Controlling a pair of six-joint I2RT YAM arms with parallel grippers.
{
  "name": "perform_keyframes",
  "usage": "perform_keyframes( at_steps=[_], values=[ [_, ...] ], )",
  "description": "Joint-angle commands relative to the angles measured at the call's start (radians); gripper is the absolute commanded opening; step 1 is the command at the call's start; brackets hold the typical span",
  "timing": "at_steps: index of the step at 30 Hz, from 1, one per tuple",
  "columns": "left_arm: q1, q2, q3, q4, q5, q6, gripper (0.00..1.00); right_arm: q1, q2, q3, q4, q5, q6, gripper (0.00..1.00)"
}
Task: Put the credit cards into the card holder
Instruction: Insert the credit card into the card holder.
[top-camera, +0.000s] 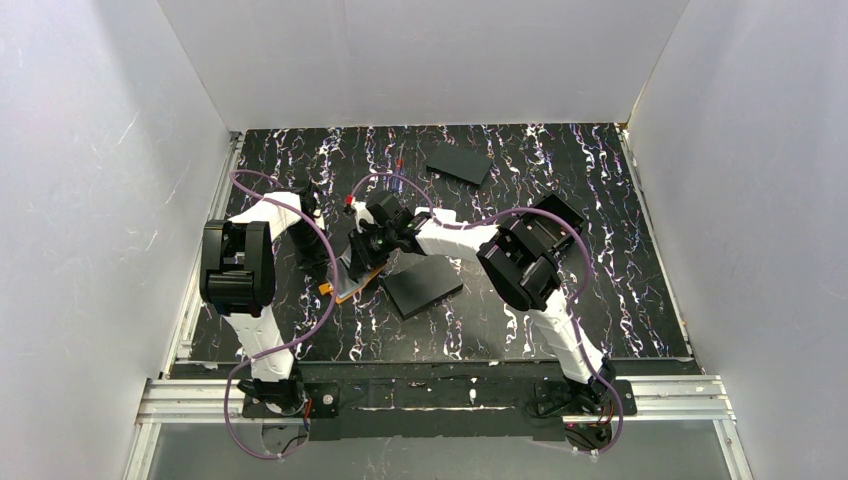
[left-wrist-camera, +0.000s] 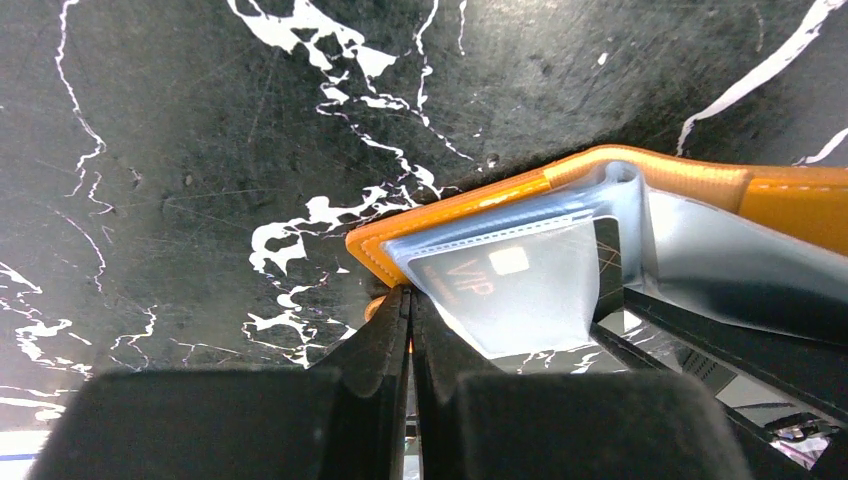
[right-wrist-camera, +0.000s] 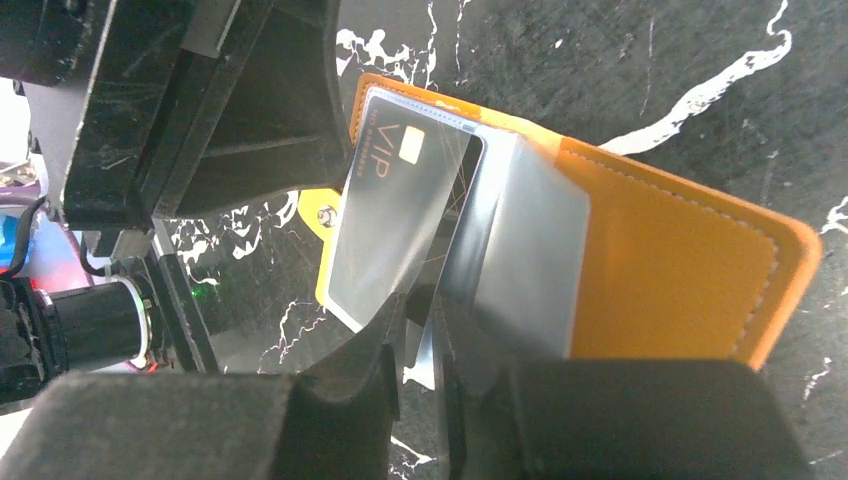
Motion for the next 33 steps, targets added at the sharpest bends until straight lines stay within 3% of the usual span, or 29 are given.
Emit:
perform_keyframes(
  at_steps=[1,5,13,24,26,31,33],
  values=[
    [-0.016,-0.015,-0.011,0.035,0.013,0.002,0.0,0.045,0.032,0.018,0.074,-0.038,0.069,0.22],
    [-0.016,-0.017,-0.012,0.035,0.014,0.002,0.0,0.043,0.003,-0.031,0.127,-0.009,0.14,0.24],
    [-0.017,-0.031,-0.014,0.033,0.002,-0.001,0.0,0.01,-0.073,-0.022,-0.023,0.105,0.048,0.36],
    [-0.017,-0.073,-0.018,0.026,-0.034,-0.009,0.02,0.022,-0.176,-0.054,-0.1,0.215,-0.034,0.4],
    [-0.018,-0.088,-0.024,0.025,-0.05,-0.016,0.03,0.023,-0.174,-0.066,-0.073,0.189,-0.018,0.38],
    [-0.017,-0.131,-0.027,0.026,-0.078,-0.028,0.07,0.025,-0.142,-0.055,-0.021,0.133,0.019,0.21],
    [-0.016,-0.157,-0.032,0.03,-0.081,-0.031,0.1,0.026,-0.131,-0.046,-0.019,0.127,0.024,0.19]
  ],
)
